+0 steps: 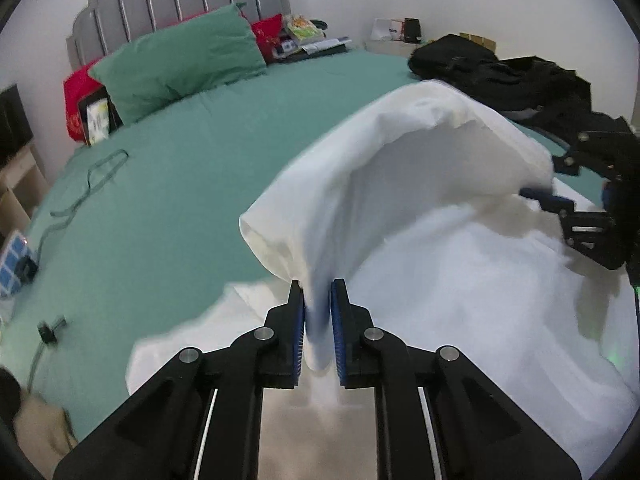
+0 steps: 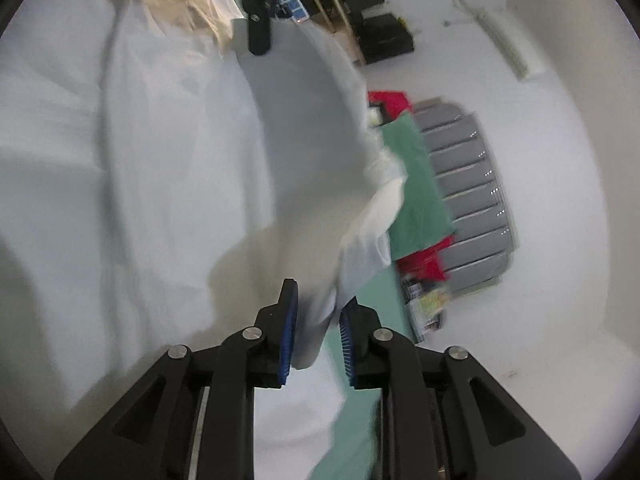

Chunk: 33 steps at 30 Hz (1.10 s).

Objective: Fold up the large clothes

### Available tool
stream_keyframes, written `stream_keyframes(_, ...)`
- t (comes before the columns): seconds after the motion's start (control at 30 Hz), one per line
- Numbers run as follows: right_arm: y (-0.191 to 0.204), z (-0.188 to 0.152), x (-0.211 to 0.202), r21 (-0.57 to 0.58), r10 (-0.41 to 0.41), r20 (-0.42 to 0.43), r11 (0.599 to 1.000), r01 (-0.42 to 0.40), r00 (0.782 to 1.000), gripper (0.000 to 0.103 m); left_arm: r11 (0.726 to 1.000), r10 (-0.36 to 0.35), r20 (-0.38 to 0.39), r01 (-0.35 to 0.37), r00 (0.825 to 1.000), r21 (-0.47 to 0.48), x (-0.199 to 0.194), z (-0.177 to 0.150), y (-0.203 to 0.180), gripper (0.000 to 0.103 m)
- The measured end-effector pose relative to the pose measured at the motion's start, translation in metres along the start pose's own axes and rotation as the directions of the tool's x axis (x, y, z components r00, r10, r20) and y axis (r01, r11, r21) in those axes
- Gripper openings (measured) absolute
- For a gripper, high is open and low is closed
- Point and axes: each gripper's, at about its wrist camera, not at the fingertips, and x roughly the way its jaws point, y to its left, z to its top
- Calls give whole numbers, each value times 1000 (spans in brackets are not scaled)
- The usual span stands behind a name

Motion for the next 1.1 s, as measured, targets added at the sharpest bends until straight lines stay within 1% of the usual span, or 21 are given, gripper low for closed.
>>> stream_keyframes(0.07,1,-2,-8,26,71,-34,997,-71,997,19,1000,-5,-18,5,1000,-21,-13,-15,-5,14)
stream_keyframes(0.13,3,-7,-16,63,161,-75,986,-157,984,20,998,-13,-47,10,999,-55,-23,-25,-7,15)
stream_keyframes(0.2,3,-13,-23,95,202,-104,977,-192,974,25,997,0,-71,-6,998,-76,-31,-34,-10,27)
stream_keyframes(0.23,1,-16,-28,118,222,-117,971,-208,968,28,996,1,-80,-8,997,-87,-38,-39,-12,43)
stream_keyframes(0.27,-6,-17,-34,152,257,-137,960,-236,957,28,995,-5,-82,-4,997,-104,-44,-43,-12,54)
stream_keyframes(0.33,-18,-22,-48,237,336,-158,926,-295,928,28,987,-51,-75,38,996,-158,-63,-56,-11,55)
stream_keyframes(0.4,-30,-24,-60,326,394,-150,886,-331,907,28,979,-67,-71,52,995,-197,-77,-67,-9,55)
stream_keyframes(0.47,-44,-24,-72,448,451,-78,812,-373,889,29,968,-66,-60,49,996,-245,-92,-77,-5,56)
stream_keyframes(0.5,-50,-23,-77,516,471,-22,761,-393,882,29,964,-67,-51,52,996,-262,-97,-79,-6,57)
stream_keyframes(0.6,-56,-8,-79,637,458,114,647,-419,882,34,957,-47,-24,38,999,-289,-107,-77,-8,59)
stream_keyframes(0.67,-60,-1,-63,726,452,174,542,-424,875,35,953,-47,-7,42,999,-299,-108,-68,-12,59)
stream_keyframes(0.7,-62,4,-51,764,455,198,483,-428,868,35,951,-47,1,45,999,-305,-105,-59,-14,59)
stream_keyframes(0.77,-56,9,-38,809,465,239,390,-439,852,35,954,-52,19,55,998,-295,-95,-39,-21,59)
stream_keyframes(0.83,-61,15,-19,859,461,255,296,-418,850,35,958,-40,24,45,999,-282,-82,-24,-29,59)
stream_keyframes(0.87,-58,14,-13,877,466,254,259,-405,848,35,957,-32,20,36,999,-287,-76,-19,-30,59)
stream_keyframes(0.9,-60,12,0,896,485,251,211,-391,838,35,951,-25,6,26,1000,-307,-64,-13,-29,59)
stream_keyframes(0.93,-56,9,14,912,520,244,165,-376,819,35,943,-25,-16,18,1000,-333,-50,-9,-26,59)
stream_keyframes(0.97,-49,8,20,918,546,224,159,-362,808,35,936,-27,-36,13,999,-350,-41,-9,-23,59)
stream_keyframes(1.03,-40,9,27,915,608,190,175,-363,771,35,917,-33,-115,-16,993,-399,-18,-14,-15,59)
stream_keyframes(1.07,-36,11,22,901,614,186,205,-382,767,35,905,-54,-147,-14,988,-424,-9,-20,-12,59)
stream_keyframes(1.1,-36,12,17,890,612,175,236,-389,771,35,894,-99,-179,9,979,-448,-2,-31,-11,59)
